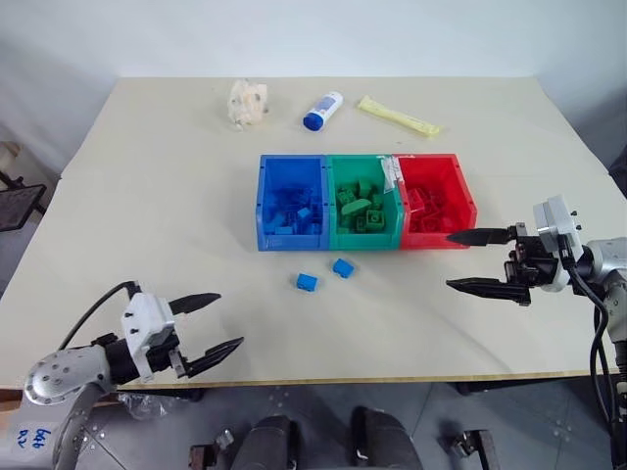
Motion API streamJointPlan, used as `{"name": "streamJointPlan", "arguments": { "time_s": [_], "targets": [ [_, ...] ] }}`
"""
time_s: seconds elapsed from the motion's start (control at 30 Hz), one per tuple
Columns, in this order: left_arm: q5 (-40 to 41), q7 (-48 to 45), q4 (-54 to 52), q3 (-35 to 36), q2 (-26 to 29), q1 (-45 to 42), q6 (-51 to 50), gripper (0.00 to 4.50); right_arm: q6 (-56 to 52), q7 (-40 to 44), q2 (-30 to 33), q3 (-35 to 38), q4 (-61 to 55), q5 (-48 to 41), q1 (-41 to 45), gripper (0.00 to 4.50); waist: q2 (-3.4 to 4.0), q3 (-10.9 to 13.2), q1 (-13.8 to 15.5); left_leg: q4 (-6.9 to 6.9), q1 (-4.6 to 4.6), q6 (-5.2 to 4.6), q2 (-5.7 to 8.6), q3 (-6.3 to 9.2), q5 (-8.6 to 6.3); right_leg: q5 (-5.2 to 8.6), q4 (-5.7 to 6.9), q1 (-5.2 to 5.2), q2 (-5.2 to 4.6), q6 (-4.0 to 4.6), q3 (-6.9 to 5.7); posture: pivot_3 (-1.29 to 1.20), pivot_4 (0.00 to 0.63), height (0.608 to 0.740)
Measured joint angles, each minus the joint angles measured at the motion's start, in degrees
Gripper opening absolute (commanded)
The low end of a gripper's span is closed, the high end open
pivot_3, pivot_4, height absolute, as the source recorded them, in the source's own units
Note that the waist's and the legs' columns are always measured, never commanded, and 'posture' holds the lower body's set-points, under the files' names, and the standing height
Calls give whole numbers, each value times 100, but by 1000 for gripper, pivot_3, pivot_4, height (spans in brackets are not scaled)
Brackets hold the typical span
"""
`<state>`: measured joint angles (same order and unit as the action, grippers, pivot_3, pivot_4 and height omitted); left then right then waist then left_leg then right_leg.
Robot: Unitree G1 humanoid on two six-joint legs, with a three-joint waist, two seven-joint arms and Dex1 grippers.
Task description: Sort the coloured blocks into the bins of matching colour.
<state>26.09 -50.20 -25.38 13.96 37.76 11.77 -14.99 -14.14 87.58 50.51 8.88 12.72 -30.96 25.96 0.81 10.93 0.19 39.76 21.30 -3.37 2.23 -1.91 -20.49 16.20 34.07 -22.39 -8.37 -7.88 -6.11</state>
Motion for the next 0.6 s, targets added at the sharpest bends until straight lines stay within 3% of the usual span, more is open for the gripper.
{"name": "streamJointPlan", "arguments": {
  "time_s": [0.2, 0.6],
  "targets": [
    [-535, 921, -71, -1280, -740, -1285, -535, 4500, -94, -43, -25, -17, -307, -11, -209, 4433, 0, 0, 102, 10, 0, -2, 6, -6, 1, -1, 28, 0, 4, -3, 0, 0, 150, 740],
    [-1352, 1067, 1596, -2429, -1219, -2522, -493, 4500, -255, -428, -141, 72, -1062, -240, -578, 4433, 3, -2, 138, 21, 0, -2, -3, -11, 2, -2, 34, -2, 53, -4, -2, 0, 150, 740]
  ]
}}
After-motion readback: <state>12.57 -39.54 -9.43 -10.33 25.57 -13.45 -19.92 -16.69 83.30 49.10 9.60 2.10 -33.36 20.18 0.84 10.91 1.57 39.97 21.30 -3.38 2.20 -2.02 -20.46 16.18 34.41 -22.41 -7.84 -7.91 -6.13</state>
